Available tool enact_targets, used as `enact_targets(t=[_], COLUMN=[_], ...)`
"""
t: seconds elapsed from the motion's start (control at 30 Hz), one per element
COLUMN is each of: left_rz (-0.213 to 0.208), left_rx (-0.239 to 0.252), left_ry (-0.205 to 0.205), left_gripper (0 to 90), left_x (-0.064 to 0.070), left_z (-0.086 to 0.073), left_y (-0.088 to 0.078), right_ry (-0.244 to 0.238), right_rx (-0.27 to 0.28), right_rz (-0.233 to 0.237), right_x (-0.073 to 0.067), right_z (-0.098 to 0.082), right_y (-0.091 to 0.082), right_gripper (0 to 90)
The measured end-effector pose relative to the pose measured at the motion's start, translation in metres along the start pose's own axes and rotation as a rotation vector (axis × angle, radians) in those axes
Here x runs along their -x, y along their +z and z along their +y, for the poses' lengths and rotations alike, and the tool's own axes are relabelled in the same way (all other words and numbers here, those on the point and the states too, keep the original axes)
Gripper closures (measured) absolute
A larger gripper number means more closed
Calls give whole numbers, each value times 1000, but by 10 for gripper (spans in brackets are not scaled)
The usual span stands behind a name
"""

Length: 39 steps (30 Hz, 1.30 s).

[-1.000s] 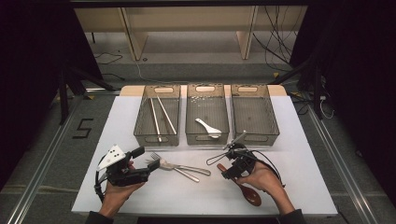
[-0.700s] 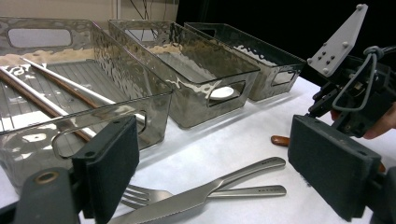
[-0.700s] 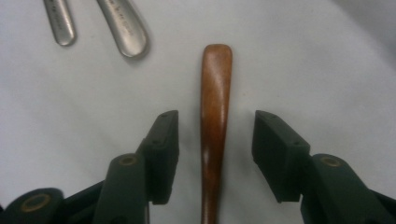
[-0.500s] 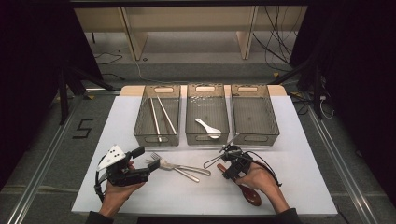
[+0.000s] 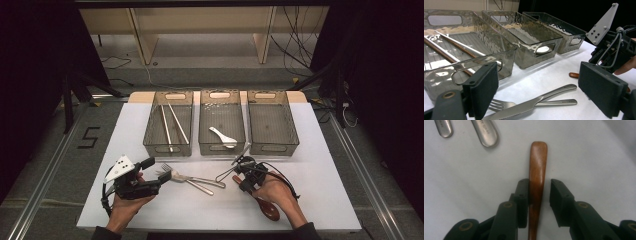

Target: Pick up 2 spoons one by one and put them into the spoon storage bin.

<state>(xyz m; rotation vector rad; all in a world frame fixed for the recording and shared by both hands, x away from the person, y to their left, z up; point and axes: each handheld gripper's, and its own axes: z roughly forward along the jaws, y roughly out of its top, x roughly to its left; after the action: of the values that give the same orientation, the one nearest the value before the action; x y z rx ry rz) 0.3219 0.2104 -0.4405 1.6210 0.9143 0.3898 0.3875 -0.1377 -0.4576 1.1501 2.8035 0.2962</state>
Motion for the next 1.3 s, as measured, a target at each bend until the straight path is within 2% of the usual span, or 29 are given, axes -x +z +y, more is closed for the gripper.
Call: enact_targets(t=[0.1, 0.2, 0.47, 0.8, 1.3], left_rz=[0, -1, 0, 0, 0], left_rx=[-1, -1, -1, -2, -3], left_ry=[1, 1, 1, 1, 0], left_gripper=[162, 162, 162, 162, 162], left_x=[0, 0, -1, 0, -1], left_z=[0, 0, 0, 0, 0], left_y=[0, 0, -1, 0, 0], right_ry=[-1, -2, -11, 11, 5], right_rx=[-2, -2, 24, 87, 152], right_rz=[14, 11, 53, 52, 53], right_x=[-1, -1, 1, 8, 9], right_z=[0, 0, -2, -5, -5], right_y=[0, 0, -5, -21, -33], right_gripper=[767, 773, 777, 777, 780])
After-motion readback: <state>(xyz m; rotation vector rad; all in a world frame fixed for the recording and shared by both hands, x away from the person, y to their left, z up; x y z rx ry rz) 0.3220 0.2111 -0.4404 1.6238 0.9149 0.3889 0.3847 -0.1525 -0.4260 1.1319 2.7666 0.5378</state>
